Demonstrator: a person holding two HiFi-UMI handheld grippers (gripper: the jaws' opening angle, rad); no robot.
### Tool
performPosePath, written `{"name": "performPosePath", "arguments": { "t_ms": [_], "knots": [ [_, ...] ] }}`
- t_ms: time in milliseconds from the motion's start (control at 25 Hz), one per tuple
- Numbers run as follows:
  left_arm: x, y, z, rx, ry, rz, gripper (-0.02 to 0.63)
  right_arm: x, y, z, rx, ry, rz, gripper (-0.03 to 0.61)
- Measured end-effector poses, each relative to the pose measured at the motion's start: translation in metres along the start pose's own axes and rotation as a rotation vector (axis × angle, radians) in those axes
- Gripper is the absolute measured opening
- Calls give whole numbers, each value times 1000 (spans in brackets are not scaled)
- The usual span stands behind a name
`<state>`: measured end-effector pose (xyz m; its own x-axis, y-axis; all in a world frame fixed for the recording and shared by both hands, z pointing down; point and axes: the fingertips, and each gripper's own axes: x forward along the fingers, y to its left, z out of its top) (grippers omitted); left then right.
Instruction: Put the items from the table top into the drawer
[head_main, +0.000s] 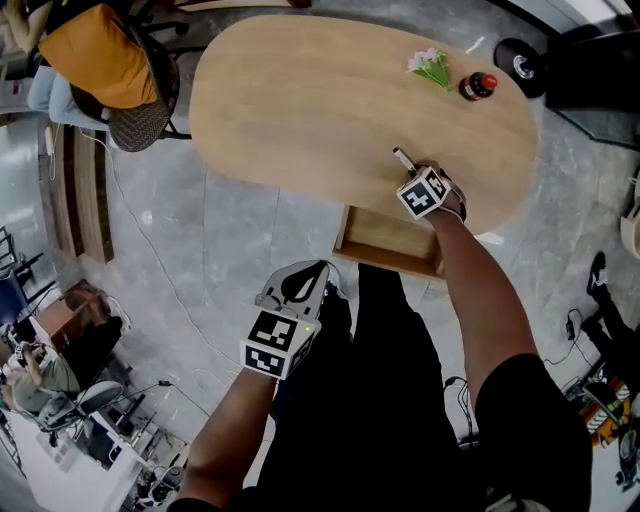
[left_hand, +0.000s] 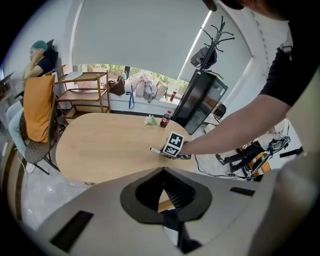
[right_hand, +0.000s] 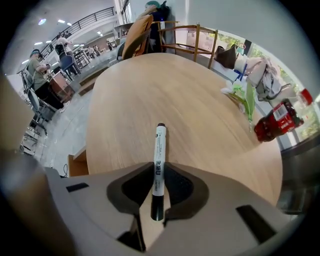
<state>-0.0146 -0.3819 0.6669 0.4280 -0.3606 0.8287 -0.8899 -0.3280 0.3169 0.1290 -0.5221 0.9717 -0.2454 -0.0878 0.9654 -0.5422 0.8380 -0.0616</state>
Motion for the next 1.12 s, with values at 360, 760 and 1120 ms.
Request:
{"name": "performPosePath", "arguments": {
  "t_ms": [360, 760, 1120],
  "knots": [
    [-16, 3, -20, 31, -16, -19, 2, -32, 26, -5, 71, -59, -2, 60],
    [-29, -9, -52, 79, -22, -116, 2, -44, 155, -84, -34, -8, 98, 60],
    [-33, -2, -87, 41, -6, -97, 2, 40, 210, -149, -74, 175, 153, 60]
  ]
}}
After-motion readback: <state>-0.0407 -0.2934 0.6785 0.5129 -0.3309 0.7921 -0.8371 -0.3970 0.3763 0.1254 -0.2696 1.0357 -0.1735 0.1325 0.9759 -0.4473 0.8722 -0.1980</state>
